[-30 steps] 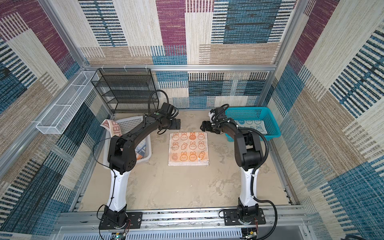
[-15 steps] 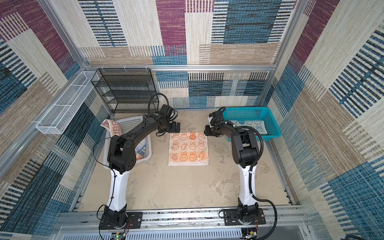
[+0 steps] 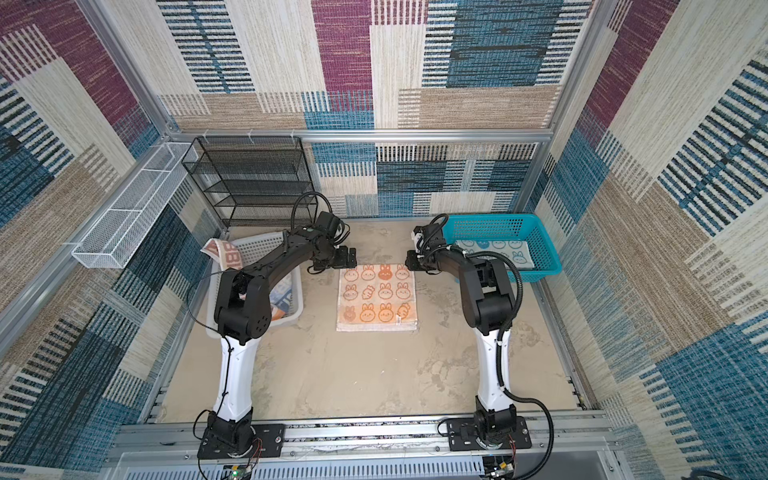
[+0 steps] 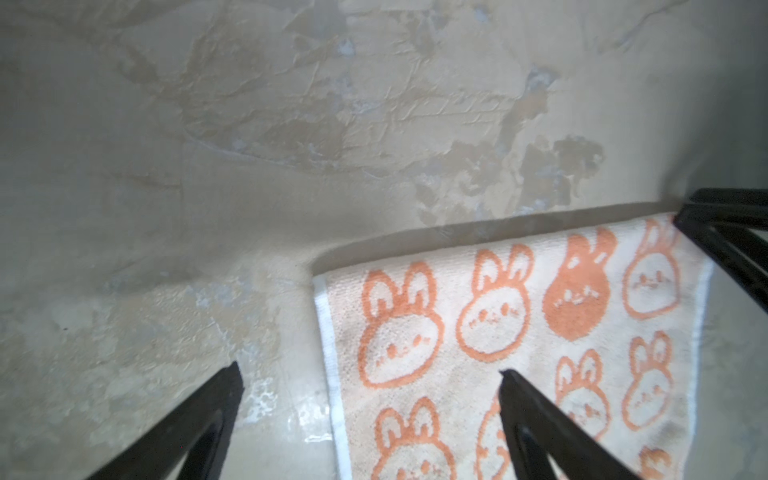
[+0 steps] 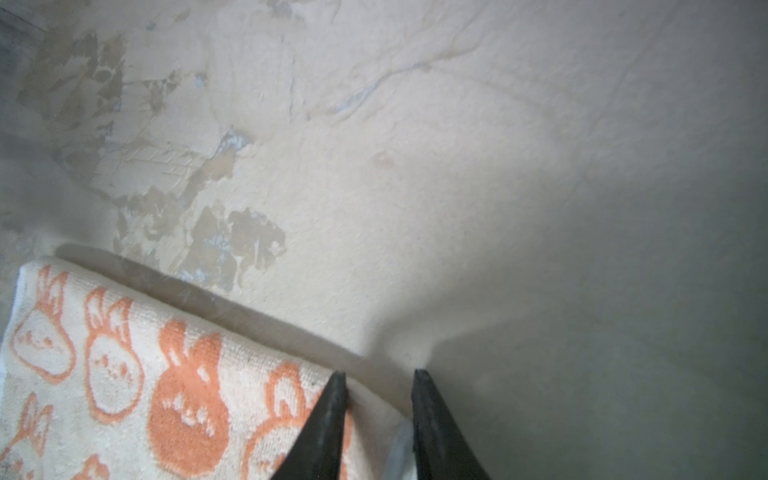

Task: Fold and stack the towels
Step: 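Lower both grippers and pinch the far edge corners of the orange towel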

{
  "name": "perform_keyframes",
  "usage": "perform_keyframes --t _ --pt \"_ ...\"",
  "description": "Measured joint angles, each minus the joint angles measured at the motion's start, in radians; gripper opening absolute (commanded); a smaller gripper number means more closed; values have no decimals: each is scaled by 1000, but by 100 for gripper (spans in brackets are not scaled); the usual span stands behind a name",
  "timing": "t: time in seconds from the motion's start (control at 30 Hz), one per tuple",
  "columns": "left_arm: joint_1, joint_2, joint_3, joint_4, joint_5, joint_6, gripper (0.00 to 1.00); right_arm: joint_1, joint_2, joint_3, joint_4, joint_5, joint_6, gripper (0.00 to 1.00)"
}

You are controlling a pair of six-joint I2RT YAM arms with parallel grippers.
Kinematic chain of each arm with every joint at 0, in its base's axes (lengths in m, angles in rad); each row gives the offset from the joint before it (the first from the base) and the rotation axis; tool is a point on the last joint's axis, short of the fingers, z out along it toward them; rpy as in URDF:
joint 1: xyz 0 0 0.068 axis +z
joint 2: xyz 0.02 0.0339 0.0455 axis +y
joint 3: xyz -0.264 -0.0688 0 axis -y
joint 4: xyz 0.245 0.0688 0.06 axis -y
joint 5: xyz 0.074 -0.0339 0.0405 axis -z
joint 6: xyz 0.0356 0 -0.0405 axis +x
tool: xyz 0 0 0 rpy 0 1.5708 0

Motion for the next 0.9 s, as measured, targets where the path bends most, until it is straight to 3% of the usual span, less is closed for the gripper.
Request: perform_keyframes --t 0.2,0.83,0.9 --pt "-4 1 2 -8 39 0 99 -9 -18 -2 -47 -18 8 35" --pt "8 89 98 -62 45 34 100 -14 -2 -1 -35 -35 11 9" --pt "15 97 101 -72 44 34 95 -14 0 2 -38 -35 11 7"
